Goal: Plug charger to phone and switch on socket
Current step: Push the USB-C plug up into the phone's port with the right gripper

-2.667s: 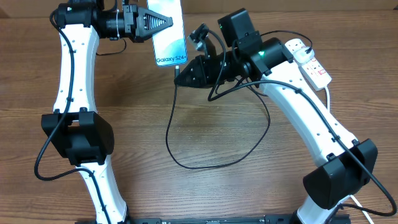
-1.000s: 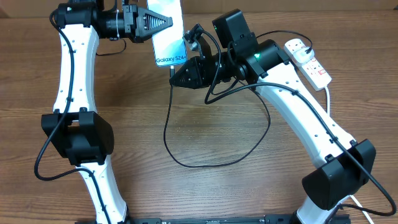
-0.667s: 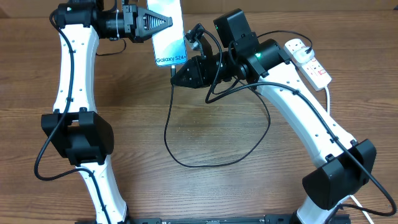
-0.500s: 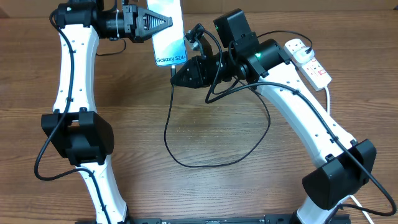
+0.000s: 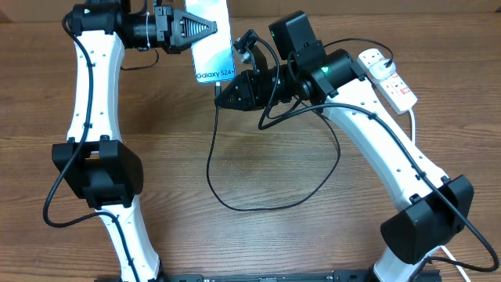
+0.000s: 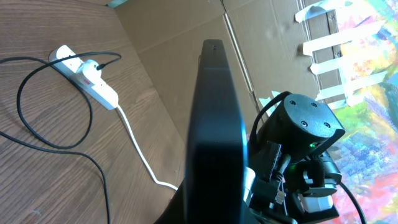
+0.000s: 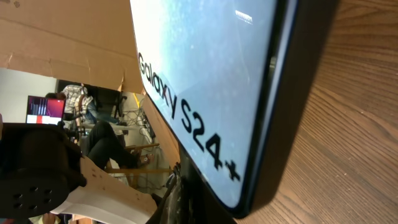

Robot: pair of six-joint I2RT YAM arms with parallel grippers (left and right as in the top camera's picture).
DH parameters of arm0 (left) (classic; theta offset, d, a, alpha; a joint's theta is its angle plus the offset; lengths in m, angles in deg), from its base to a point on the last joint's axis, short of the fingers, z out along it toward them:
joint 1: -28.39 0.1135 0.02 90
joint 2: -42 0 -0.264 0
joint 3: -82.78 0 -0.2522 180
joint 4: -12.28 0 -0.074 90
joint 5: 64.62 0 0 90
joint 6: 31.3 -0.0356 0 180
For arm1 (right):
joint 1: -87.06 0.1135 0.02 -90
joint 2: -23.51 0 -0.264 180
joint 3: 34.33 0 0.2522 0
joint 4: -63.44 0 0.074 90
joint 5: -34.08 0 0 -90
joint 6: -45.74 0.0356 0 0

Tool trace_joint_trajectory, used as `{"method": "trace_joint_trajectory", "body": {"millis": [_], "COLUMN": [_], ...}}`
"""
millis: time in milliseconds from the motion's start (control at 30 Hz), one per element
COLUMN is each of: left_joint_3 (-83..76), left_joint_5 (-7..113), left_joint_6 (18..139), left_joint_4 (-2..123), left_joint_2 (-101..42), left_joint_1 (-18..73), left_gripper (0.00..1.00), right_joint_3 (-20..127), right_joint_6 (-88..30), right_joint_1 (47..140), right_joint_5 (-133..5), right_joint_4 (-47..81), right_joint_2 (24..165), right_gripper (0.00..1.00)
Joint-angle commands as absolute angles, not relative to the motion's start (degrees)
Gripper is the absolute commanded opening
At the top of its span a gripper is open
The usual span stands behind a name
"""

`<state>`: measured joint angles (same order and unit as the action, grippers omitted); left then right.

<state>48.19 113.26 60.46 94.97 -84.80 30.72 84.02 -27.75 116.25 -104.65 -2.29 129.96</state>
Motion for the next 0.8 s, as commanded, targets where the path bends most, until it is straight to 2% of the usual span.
{"method": "trace_joint_trajectory", "body": {"millis": [0, 767], "left_joint_3": [48.67, 48.65], "left_joint_5": [116.05, 116.07], "left_joint_6": [59.96, 59.96], "left_joint_4": [94.95, 94.99], "left_joint_2": [-85.19, -85.19], "left_joint_1": [30.17, 29.47], "left_gripper": [0.04, 0.04], "right_joint_3": [83.74, 83.74], "right_joint_6": [-27.51, -27.51], "right_joint_1": [115.59, 115.59], "right_joint_5": [-105.1, -105.72], "right_joint_4": [-1.37, -1.46], "right_joint_2": [129.92, 129.92], "right_gripper": [0.04, 0.04]}}
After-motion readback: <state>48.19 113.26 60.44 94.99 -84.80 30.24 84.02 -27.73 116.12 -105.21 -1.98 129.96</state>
